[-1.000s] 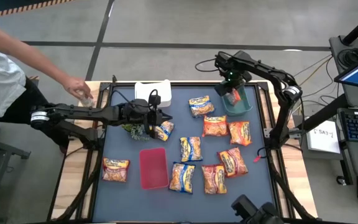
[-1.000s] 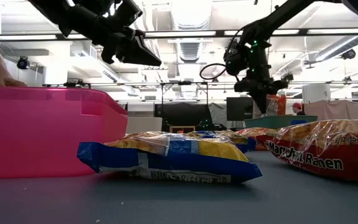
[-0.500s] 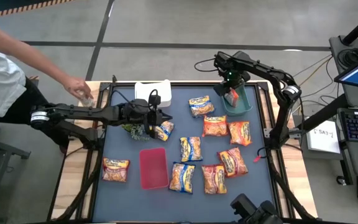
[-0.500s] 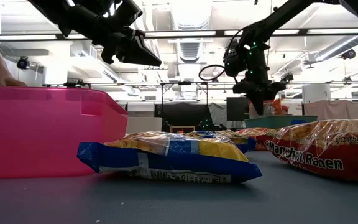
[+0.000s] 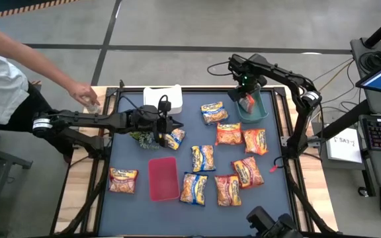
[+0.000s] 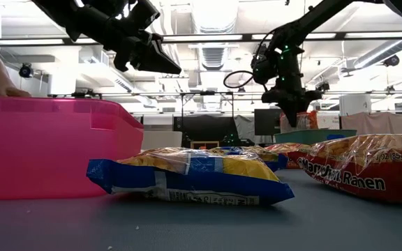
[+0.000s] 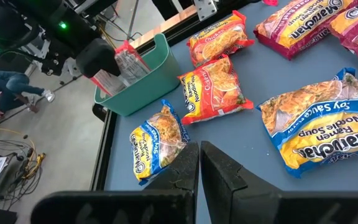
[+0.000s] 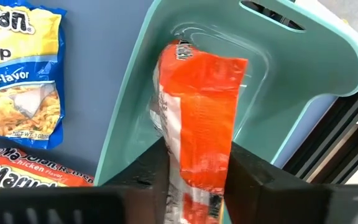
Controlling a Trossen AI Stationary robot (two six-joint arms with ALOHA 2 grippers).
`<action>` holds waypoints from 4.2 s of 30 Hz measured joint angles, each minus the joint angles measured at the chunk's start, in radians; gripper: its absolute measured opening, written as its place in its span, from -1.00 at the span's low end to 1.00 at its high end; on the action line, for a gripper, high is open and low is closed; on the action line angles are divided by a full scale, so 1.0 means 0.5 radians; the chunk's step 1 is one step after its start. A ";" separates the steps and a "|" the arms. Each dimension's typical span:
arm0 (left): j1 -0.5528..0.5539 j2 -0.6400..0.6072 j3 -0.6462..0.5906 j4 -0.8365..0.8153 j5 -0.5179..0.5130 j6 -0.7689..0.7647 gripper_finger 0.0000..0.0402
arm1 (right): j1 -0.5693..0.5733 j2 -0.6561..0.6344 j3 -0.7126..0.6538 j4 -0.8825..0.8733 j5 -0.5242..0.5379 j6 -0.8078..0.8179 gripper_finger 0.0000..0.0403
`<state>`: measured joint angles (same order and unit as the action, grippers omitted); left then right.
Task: Sort Maruchan noodles
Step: Put the left orange noodle pack into the green bin, then put the left blue noodle pack into the red bin
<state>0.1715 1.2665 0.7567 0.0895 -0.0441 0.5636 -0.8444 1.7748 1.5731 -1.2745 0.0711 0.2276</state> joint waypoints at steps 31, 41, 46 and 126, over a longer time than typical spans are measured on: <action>0.001 0.000 0.000 -0.080 0.001 -0.001 -1.00 | 0.000 0.021 0.113 0.125 -0.092 0.480 -0.53; 0.001 0.000 0.000 -0.093 0.000 0.008 -1.00 | -0.001 0.021 0.111 0.145 -0.092 0.543 -0.39; 0.001 0.000 0.000 -0.092 0.000 0.008 -1.00 | -0.001 0.021 0.118 0.172 -0.093 0.542 -0.39; -0.243 0.265 0.133 -1.036 -0.164 -0.327 -0.22 | 1.361 -1.086 -1.696 2.606 -0.087 -0.147 -0.79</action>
<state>0.0502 1.3988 0.8230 -0.4287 -0.1260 0.4002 -0.1638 1.2316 0.7254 0.0283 0.0274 0.1542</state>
